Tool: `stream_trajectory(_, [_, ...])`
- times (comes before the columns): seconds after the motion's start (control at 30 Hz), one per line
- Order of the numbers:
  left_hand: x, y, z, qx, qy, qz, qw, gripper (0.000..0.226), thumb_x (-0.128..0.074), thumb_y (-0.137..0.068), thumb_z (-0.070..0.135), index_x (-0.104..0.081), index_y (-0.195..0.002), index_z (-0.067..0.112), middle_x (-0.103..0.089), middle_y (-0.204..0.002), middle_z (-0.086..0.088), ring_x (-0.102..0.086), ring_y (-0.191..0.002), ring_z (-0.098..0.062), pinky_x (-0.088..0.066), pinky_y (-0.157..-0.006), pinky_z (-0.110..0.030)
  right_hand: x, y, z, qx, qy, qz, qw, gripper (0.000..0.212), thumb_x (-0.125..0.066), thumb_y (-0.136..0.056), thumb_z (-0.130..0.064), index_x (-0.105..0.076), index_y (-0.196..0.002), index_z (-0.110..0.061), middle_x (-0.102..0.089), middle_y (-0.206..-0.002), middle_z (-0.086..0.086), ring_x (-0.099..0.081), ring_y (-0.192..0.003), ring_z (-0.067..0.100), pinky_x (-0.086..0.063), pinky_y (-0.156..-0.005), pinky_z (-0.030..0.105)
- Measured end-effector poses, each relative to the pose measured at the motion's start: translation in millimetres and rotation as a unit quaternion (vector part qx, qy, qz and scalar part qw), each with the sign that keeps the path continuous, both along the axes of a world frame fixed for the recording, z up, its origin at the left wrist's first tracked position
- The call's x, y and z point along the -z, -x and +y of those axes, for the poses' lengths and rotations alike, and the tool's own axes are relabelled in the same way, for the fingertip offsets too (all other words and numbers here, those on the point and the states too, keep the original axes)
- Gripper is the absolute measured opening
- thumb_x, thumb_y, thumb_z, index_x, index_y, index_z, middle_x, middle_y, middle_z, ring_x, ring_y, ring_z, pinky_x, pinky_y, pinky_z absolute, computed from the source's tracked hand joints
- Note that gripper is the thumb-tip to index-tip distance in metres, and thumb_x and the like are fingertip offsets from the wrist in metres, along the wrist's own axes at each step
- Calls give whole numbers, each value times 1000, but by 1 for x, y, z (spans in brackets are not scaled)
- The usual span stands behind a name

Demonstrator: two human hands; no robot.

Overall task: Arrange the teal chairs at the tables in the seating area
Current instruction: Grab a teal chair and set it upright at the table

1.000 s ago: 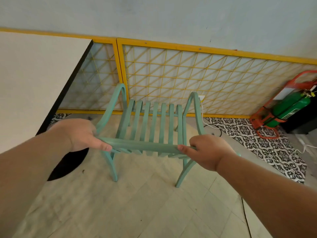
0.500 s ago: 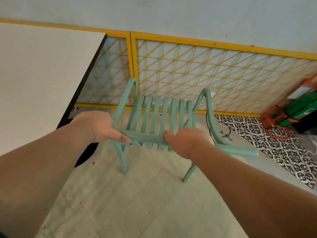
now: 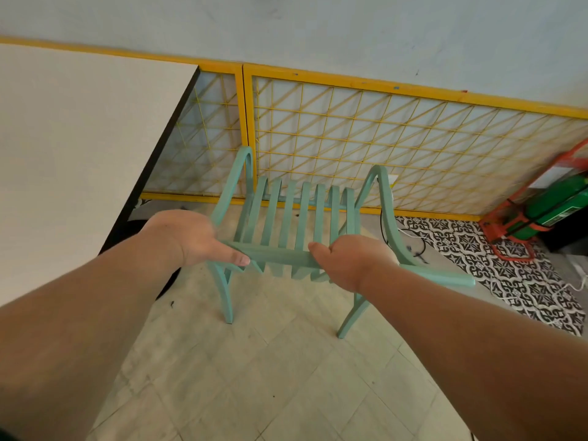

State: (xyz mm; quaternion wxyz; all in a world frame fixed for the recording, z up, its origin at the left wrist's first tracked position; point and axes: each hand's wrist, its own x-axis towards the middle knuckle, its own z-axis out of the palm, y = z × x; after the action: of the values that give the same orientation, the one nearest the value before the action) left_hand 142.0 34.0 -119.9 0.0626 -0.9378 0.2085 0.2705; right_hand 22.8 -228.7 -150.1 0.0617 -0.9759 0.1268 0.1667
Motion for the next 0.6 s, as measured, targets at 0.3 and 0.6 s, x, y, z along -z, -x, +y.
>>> stream_trajectory(0.3, [-3,24,-17,-19,2,4,1000,109,-25,-33,114,-74,-77,26,-72,-79,3,-67,-77,-16,-55,-72,-34,-11,5,-19,-9,11,3,1000,78,-19,-94,-74,-66,-68,-18,-61,-66,0,-65,-66,21,-55,-63,35])
stream_trajectory(0.6, [5,60,-38,-63,3,-7,998,116,-18,-29,116,-70,-72,21,-69,-72,2,-67,-70,-18,-50,-61,-32,-17,7,-51,-61,27,22,997,79,-19,-95,-75,-71,-71,-20,-61,-64,-2,-66,-66,17,-60,-67,36])
